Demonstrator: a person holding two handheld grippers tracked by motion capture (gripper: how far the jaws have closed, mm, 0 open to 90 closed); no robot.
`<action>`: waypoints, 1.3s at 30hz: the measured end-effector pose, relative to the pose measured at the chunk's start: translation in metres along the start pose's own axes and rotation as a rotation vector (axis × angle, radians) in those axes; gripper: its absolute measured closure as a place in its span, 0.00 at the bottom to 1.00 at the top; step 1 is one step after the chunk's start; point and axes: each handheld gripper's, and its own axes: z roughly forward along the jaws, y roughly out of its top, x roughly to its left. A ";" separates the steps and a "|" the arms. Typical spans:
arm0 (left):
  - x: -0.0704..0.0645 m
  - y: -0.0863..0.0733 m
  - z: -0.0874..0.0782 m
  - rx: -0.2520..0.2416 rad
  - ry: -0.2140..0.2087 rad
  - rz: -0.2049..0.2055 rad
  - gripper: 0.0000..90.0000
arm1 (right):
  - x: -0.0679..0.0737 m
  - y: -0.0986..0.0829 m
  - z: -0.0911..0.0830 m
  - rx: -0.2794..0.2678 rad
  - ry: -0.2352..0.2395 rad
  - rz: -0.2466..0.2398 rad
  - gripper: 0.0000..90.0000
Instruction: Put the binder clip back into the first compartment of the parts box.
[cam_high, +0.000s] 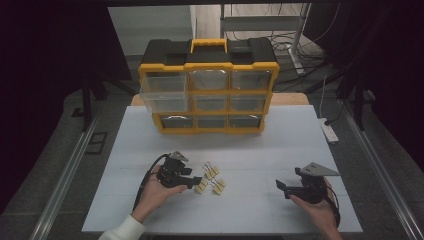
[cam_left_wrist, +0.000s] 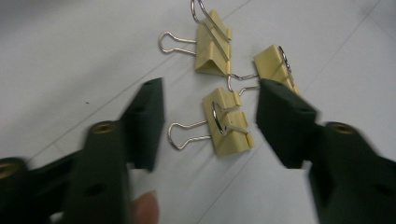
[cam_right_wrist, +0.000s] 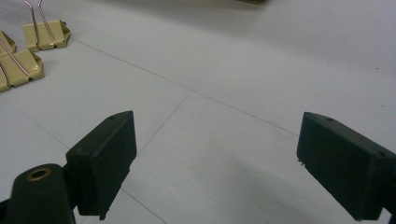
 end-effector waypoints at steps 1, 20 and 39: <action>0.001 0.000 0.001 0.001 -0.012 -0.006 0.61 | 0.000 0.000 0.000 0.001 0.000 0.000 0.14; -0.001 -0.006 -0.021 -0.148 -0.192 -0.023 0.99 | -0.001 -0.001 -0.003 -0.011 -0.022 0.005 0.14; -0.008 -0.002 -0.079 -0.384 -0.141 0.033 0.99 | -0.005 -0.003 -0.002 -0.007 -0.020 0.018 0.14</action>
